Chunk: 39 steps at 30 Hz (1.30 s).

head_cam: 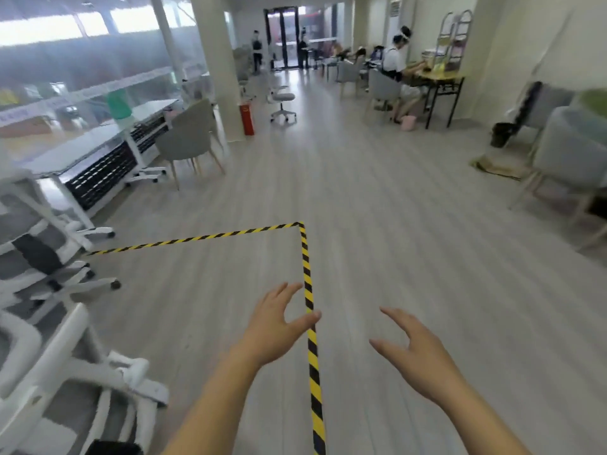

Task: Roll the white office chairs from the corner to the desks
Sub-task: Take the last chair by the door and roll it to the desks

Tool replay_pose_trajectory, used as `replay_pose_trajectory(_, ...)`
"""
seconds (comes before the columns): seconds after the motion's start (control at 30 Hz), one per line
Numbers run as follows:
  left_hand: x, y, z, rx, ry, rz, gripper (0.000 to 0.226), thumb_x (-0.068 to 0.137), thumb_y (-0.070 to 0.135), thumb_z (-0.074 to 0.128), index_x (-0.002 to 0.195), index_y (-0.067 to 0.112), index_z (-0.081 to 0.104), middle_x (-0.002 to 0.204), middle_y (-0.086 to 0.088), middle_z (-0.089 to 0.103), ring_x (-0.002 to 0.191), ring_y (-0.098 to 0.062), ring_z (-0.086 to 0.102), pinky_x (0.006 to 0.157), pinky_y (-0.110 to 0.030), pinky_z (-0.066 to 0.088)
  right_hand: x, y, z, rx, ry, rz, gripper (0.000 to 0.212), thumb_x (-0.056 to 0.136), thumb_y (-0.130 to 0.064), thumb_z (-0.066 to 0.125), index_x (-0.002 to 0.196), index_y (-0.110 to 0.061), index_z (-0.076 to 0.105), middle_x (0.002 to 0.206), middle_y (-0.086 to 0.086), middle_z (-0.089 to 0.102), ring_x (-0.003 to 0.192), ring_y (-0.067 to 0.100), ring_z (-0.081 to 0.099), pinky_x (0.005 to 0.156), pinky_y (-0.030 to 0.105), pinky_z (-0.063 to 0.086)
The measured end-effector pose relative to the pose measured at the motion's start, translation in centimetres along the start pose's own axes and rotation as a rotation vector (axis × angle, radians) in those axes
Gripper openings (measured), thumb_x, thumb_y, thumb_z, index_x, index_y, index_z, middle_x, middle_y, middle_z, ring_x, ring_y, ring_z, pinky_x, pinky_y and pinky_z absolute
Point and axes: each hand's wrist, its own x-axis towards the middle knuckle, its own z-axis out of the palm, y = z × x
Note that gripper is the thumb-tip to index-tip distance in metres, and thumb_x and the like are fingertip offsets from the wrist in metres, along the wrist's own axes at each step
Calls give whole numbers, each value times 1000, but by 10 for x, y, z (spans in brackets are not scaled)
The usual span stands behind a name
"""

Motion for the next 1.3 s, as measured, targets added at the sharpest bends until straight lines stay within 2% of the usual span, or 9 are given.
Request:
replay_pose_trajectory(0.17, 42, 104, 98, -33, -257, 203, 70, 80, 69, 56, 142, 47, 32, 157, 17, 17, 145, -8, 12, 116, -37, 19, -45, 78, -72, 120, 299, 235, 62, 86, -48, 67, 143, -39, 43, 153, -15, 36, 142, 7, 31, 113, 27, 26)
replay_pose_trajectory(0.33, 62, 188, 190, 4, -485, 413, 71, 77, 73, 55, 141, 49, 34, 156, 19, 17, 144, -6, 12, 117, -35, 19, -89, 141, -124, 189, 548, 430, 62, 87, -51, 64, 143, -39, 42, 152, -17, 36, 143, 6, 28, 116, 30, 24)
replay_pose_trajectory(0.47, 78, 247, 258, 9, -651, 553, 68, 79, 68, 57, 140, 48, 35, 155, 20, 18, 143, -3, 13, 116, -30, 18, -119, 186, -157, 235, 751, 568, 60, 85, -52, 66, 140, -42, 44, 152, -17, 38, 143, 4, 29, 118, 34, 25)
replay_pose_trajectory(0.7, 109, 374, 374, -6, -923, 789, 68, 79, 64, 60, 140, 46, 35, 156, 16, 21, 144, -4, 12, 115, -28, 17, -160, 240, -243, 170, 1041, 808, 60, 86, -55, 63, 141, -44, 42, 153, -16, 36, 144, 6, 28, 118, 34, 25)
replay_pose_trajectory(0.83, 103, 447, 443, 27, -1051, 1000, 71, 77, 67, 58, 141, 44, 36, 156, 11, 24, 144, -5, 14, 116, -27, 16, -202, 260, -283, 133, 1186, 966, 60, 86, -55, 63, 141, -43, 43, 154, -16, 34, 145, 6, 24, 120, 36, 23)
replay_pose_trajectory(1.0, 39, 519, 536, 143, -1274, 1238, 78, 74, 77, 49, 143, 46, 30, 157, 13, 20, 145, -8, 12, 118, -36, 18, -280, 270, -284, 152, 1416, 1182, 58, 83, -55, 65, 138, -44, 46, 151, -19, 37, 143, 2, 27, 118, 32, 25)
replay_pose_trajectory(1.17, -88, 566, 608, 206, -1525, 1459, 74, 78, 74, 50, 143, 49, 27, 158, 14, 17, 145, -8, 9, 118, -35, 17, -382, 269, -266, 180, 1641, 1444, 59, 85, -50, 67, 139, -39, 47, 150, -15, 40, 142, 4, 31, 114, 24, 25)
replay_pose_trajectory(1.3, -196, 596, 664, 216, -1652, 1581, 73, 78, 72, 53, 143, 49, 27, 157, 17, 16, 145, -5, 10, 117, -32, 15, -464, 290, -261, 225, 1840, 1551, 57, 86, -42, 69, 139, -36, 49, 148, -13, 42, 140, 6, 34, 109, 20, 23)
